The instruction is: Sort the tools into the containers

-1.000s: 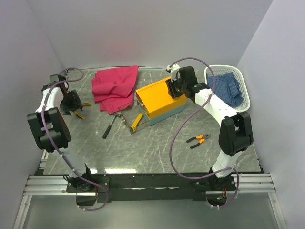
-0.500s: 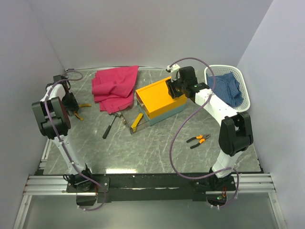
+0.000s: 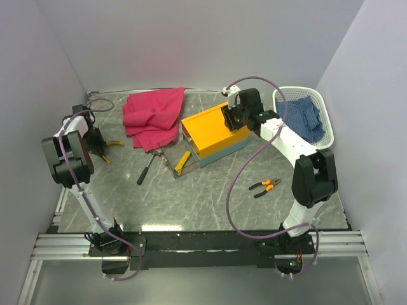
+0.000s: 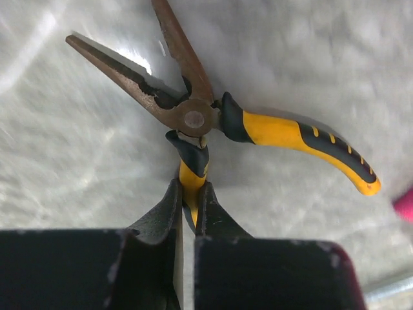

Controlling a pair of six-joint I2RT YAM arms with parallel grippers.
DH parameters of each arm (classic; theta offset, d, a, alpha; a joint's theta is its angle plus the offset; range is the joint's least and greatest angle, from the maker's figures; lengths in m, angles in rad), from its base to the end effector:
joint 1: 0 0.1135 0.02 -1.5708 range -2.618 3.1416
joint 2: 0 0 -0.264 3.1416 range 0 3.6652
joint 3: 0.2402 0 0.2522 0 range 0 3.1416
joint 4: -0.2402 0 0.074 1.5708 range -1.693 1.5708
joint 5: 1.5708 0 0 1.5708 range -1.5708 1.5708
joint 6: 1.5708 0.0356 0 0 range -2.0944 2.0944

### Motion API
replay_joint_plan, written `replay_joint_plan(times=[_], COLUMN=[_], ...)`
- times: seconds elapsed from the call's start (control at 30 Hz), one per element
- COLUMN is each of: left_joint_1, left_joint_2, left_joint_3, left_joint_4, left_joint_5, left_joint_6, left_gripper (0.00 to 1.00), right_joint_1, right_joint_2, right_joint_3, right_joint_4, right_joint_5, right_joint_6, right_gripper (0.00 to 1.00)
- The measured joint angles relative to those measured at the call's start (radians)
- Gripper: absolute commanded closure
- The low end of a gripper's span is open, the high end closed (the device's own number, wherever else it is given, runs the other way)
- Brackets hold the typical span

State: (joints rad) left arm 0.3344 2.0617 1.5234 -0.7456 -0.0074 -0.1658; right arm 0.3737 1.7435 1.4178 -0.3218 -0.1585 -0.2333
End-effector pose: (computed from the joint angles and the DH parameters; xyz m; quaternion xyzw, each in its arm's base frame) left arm 0.3934 0.1370 0.1671 -0.2455 0.9588 0.0157 0.1421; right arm 0.3738 0.1526 0.2862 -0.3004 0.8412 0.1018 0.4380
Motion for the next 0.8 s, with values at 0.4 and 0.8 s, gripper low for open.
replay_joint_plan(times=[0.4,0.8], left_joint_1=[-0.178,-0.498], left_joint_2=[-0.339,-0.24], left_joint_3=[-0.055,0.097], left_joint_4=[-0.042,-0.222], left_joint_5=[0.28,0.376], left_joint_6=[0.05,0.307], left_gripper=[0.99,0.99], right_joint_1=[0.0,0.0], right_joint_2=[0.0,-0.014], right_joint_3=[0.0,-0.023], right_joint_4=[0.0,0.017], right_joint_5=[0.0,0.002], right_joint_6=[0.0,-0.005], right_gripper=[0.53,0.52])
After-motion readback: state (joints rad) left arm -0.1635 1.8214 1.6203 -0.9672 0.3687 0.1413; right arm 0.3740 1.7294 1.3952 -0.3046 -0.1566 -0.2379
